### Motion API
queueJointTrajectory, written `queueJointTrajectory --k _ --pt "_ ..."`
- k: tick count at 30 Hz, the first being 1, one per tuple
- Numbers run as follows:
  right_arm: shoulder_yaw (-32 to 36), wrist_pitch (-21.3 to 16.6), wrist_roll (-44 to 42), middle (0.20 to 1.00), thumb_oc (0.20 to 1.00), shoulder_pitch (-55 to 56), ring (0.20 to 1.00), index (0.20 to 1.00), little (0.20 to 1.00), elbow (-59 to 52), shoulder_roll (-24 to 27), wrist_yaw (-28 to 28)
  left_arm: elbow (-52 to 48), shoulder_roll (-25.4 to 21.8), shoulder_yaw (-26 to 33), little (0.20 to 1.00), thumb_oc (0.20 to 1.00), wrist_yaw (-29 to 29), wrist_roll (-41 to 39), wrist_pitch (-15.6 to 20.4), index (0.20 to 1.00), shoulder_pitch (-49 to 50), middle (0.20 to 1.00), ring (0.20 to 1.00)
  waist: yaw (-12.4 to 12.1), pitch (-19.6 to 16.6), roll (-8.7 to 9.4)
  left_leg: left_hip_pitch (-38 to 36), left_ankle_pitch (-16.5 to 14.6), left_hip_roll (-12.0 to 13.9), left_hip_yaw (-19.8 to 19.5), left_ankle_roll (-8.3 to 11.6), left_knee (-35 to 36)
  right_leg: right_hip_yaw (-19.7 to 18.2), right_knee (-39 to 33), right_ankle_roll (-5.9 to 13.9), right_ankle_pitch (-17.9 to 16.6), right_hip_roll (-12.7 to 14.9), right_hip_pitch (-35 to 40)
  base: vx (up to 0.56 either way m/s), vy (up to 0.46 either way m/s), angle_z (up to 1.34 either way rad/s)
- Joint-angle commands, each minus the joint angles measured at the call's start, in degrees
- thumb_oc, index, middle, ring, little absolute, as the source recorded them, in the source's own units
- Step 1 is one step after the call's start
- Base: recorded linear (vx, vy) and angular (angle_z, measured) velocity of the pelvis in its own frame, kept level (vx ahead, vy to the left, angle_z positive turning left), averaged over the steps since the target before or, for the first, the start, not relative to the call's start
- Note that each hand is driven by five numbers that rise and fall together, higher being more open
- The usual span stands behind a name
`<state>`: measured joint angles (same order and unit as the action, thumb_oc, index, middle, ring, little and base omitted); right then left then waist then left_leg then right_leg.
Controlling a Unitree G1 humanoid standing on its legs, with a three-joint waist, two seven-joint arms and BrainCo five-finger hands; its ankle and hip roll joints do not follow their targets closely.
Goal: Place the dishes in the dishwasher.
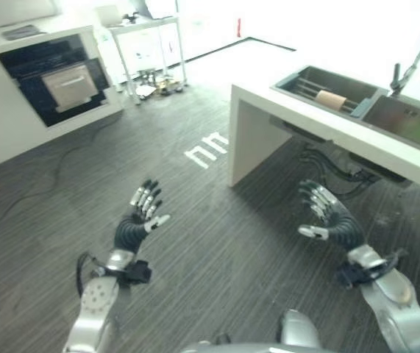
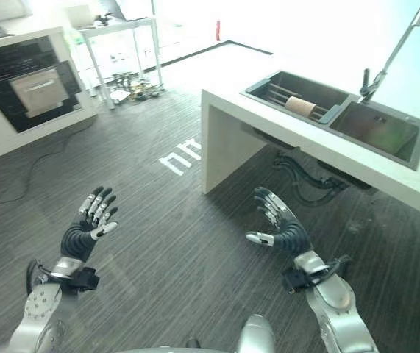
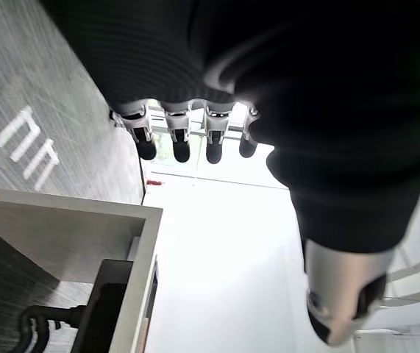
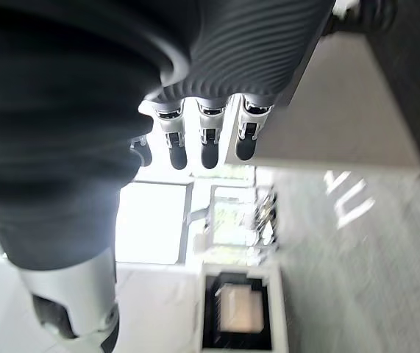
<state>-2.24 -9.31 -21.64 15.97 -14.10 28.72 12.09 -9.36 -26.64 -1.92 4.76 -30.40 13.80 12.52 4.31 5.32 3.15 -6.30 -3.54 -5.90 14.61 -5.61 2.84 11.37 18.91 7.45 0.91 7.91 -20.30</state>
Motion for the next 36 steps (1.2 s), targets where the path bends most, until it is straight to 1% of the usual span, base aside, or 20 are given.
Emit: queueJointTrajectory --k 1,2,3,7,9,11,13,14,15,17,18,19,20,21,22,23,24,27,30,36 --pt "4.04 -3.46 -3.38 1.0 1.0 -3.54 1.0 1.0 1.0 -2.8 1.68 -0.76 -1.14 0.12 -2.2 1.0 1.0 1.06 -0.18 2.17 1.0 -3.53 1.0 1.0 2.64 1.04 -1.03 -3.37 1.59 2.14 -9.96 3.54 2.16 -1.19 -12.53 1.33 -14.62 -0.95 8.11 0.42 -0.29 0.63" --pt "3.87 -3.17 -2.49 1.0 1.0 -4.06 1.0 1.0 1.0 -3.33 1.36 -1.99 -1.63 0.38 -2.84 1.0 1.0 1.12 -0.06 2.27 1.0 -3.55 1.0 1.0 2.91 0.97 -1.11 -4.85 -0.04 2.74 -10.2 3.86 2.16 -0.27 -14.76 1.75 -16.08 0.38 7.47 0.37 -0.297 0.7" --pt "3.99 -3.63 -2.5 1.0 1.0 -3.96 1.0 1.0 1.0 -3.2 1.55 -2.06 -1.6 0.1 -2.73 1.0 1.0 1.38 -0.18 2.61 1.0 -3.38 1.0 1.0 2.88 0.62 -1.13 -4.9 -0.28 2.95 -10.06 3.95 2.16 -0.28 -16.89 1.61 -14.77 0.15 8.8 0.31 -0.313 0.66" --pt "3.7 -4.0 -1.83 1.0 1.0 -5.41 1.0 1.0 1.0 -3.04 2.04 -4.23 -1.36 0.07 -2.22 1.0 1.0 1.61 -1.01 2.29 1.0 -3.98 1.0 1.0 2.79 -1.08 -1.33 -5.55 -0.02 4.71 -7.64 5.2 2.16 0.35 -22.57 1.34 -13.52 -0.87 14.82 0.2 -0.269 0.48" --pt "3.44 -4.36 -0.52 1.0 1.0 -7.35 1.0 1.0 1.0 -3.54 1.94 -5.95 -1.79 0.33 -1.4 1.0 1.0 1.78 -1.0 1.96 1.0 -4.53 1.0 1.0 2.85 -2.33 -1.66 -6.75 -0.03 6.7 -5.56 6.29 2.16 -0.37 -23.34 0.33 -12.19 -1.86 16.98 0.23 -0.365 0.08" --pt "4.14 -4.69 -0.76 1.0 1.0 -8.2 1.0 1.0 1.0 -4.58 2.1 -6.28 -2.44 0.29 -1.13 1.0 1.0 1.45 -1.09 1.97 1.0 -5.26 1.0 1.0 3.09 -2.74 -1.95 -7.25 0.84 8.04 -4.31 7.0 2.16 -1.06 -23.39 -0.46 -11.23 -2.97 18.08 0.14 -0.272 -0.59" --pt "5.3 -5.64 -2.23 1.0 1.0 -8.49 1.0 1.0 1.0 -5.66 2.59 -5.81 -3.18 0.03 -0.86 1.0 1.0 0.96 -1.34 2.9 1.0 -5.72 1.0 1.0 3.45 -2.78 -2.36 -7.03 4.38 10.35 -3.6 8.64 -0.35 -2.01 -23.37 -1.68 -10.29 -4.66 18.71 0.1 -0.289 -0.47" --pt "6.42 -6.28 -2.78 1.0 1.0 -8.42 1.0 1.0 1.0 -6.58 3.09 -5.94 -3.93 -0.07 -0.39 1.0 1.0 0.69 -1.61 3.67 1.0 -6.05 1.0 1.0 3.64 -2.74 -2.34 -5.09 7.9 12.54 -3.57 10.23 -5.72 -2.54 -23.43 -2.75 -9.61 -5.69 19.35 0.08 -0.33 -0.31" --pt "7.04 -6.94 -2.82 1.0 1.0 -8.41 1.0 1.0 1.0 -7.07 3.45 -6.21 -4.47 -0.04 -0.1 1.0 1.0 0.42 -1.47 4.34 1.0 -6.21 1.0 1.0 3.71 -2.66 -2.02 -3.55 9.81 13.89 -3.66 10.98 -9.87 -3.02 -23.41 -3.53 -9.23 -6.16 19.82 0.07 -0.341 -0.43" --pt "8.11 -7.66 -2.98 1.0 1.0 -8.54 1.0 1.0 1.0 -7.83 4.06 -6.51 -5.36 -0.07 0.55 1.0 1.0 0.07 -1.16 6.1 1.0 -6.05 1.0 1.0 3.72 -2.4 -1.39 -0.73 11.85 15.65 -4.08 11.71 -17.03 -4.13 -23.35 -4.83 -8.75 -6.76 20.6 0.08 -0.325 -0.47" --pt "8.78 -8.08 -3.18 1.0 1.0 -9.1 1.0 1.0 1.0 -8.78 4.67 -7.01 -6.94 -0.29 1.07 1.0 1.0 -0.58 -1.01 7.32 1.0 -6.19 1.0 1.0 3.52 -1.71 0.12 4.26 13.04 16.85 -4.14 11.71 -28.78 -6.07 -23.27 -6.57 -8.46 -6.79 21.9 0.1 -0.332 -0.38" --pt "8.96 -8.39 -3.35 1.0 1.0 -9.32 1.0 1.0 1.0 -8.92 4.84 -7.07 -7.19 -0.36 1.2 1.0 1.0 -0.63 -1.03 7.86 1.0 -6.18 1.0 1.0 3.47 -1.53 0.24 5.77 12.46 16.94 -4.58 11.47 -31.22 -6.53 -23.16 -6.87 -8.42 -6.99 22.01 0.12 -0.319 -0.39" --pt "9.64 -8.75 -3.84 1.0 1.0 -9.69 1.0 1.0 1.0 -9.49 5.11 -6.89 -8.18 -0.27 1.54 1.0 1.0 -0.78 -0.97 8.43 1.0 -5.97 1.0 1.0 3.04 -1.22 0.78 9.11 11.92 16.32 -6.09 10.55 -35.43 -7.93 -23.08 -7.58 -8.12 -7.36 22.82 0.14 -0.146 -0.5" --pt "10.1 -9.03 -3.57 1.0 1.0 -10.2 1.0 1.0 1.0 -10.4 5.04 -7.74 -9.26 -0.03 1.89 1.0 1.0 -0.46 -0.34 8.95 1.0 -6.2 1.0 1.0 2.14 -0.83 1.05 12.61 10.5 14.45 -7.08 9.1 -34.93 -8.94 -23.25 -7.5 -7.62 -7.67 23.92 0.22 -0.067 -0.47" --pt "9.95 -8.53 -2.92 1.0 1.0 -11.14 1.0 1.0 1.0 -11.18 4.79 -8.82 -10.37 -0.09 2.15 1.0 1.0 -0.8 -0.05 8.95 1.0 -6.53 1.0 1.0 1.41 -0.65 0.53 12.42 9.37 12.44 -6.89 8.3 -28.18 -10.03 -23.56 -6.81 -6.46 -8.28 24.88 0.29 0.095 -0.45" --pt "9.63 -8.35 -2.75 1.0 1.0 -11.5 1.0 1.0 1.0 -11.63 4.49 -9.14 -10.78 -0.19 2.38 1.0 1.0 -1.0 -0.2 9.27 1.0 -6.8 1.0 1.0 0.74 -0.42 -0.48 12.32 10.38 10.38 -7.31 8.37 -18.27 -11.64 -23.87 -6.05 -5.32 -8.88 25.94 0.26 0.156 -0.43" --pt "9.58 -8.42 -2.63 1.0 1.0 -11.5 1.0 1.0 1.0 -11.69 4.4 -9.2 -10.81 -0.18 2.38 1.0 1.0 -1.04 -0.08 9.41 1.0 -6.86 1.0 1.0 0.56 -0.36 -0.75 12.35 10.63 9.77 -7.65 8.43 -16.09 -12.08 -23.91 -5.88 -5.07 -9.04 26.19 0.24 0.16 -0.68" --pt "8.5 -8.93 -1.21 1.0 1.0 -11.43 1.0 1.0 1.0 -11.94 4.21 -9.08 -11.27 0.41 1.4 1.0 1.0 -3.69 2.77 9.57 1.0 -7.63 1.0 1.0 -1.03 -0.07 -1.97 12.44 11.6 5.7 -12.17 8.18 -2.59 -15.47 -23.91 -5.02 -3.7 -9.54 27.62 0.24 0.113 -0.75" --pt "9.29 -7.76 -1.73 1.0 1.0 -12.29 1.0 1.0 1.0 -11.67 4.77 -9.68 -10.97 1.11 1.62 1.0 1.0 -3.12 4.82 9.74 1.0 -7.93 1.0 1.0 -2.69 -0.4 -2.24 14.72 13.26 5.16 -12.39 8.47 -0.74 -16.13 -23.91 -4.72 -2.86 -9.12 29.19 0.29 0.179 -1.31" --pt "11.06 -7.57 -1.62 1.0 1.0 -9.34 1.0 1.0 1.0 -13.39 2.68 -8.62 -11.6 0.74 3.18 1.0 1.0 -2.07 4.65 8.68 1.0 -8.18 1.0 1.0 -1.19 -2.39 -2.45 8.01 10.47 4.16 -12.07 6.18 2.16 -13.33 -20.83 -2.92 -3.18 -6.82 27.2 0.24 0.217 -0.54"
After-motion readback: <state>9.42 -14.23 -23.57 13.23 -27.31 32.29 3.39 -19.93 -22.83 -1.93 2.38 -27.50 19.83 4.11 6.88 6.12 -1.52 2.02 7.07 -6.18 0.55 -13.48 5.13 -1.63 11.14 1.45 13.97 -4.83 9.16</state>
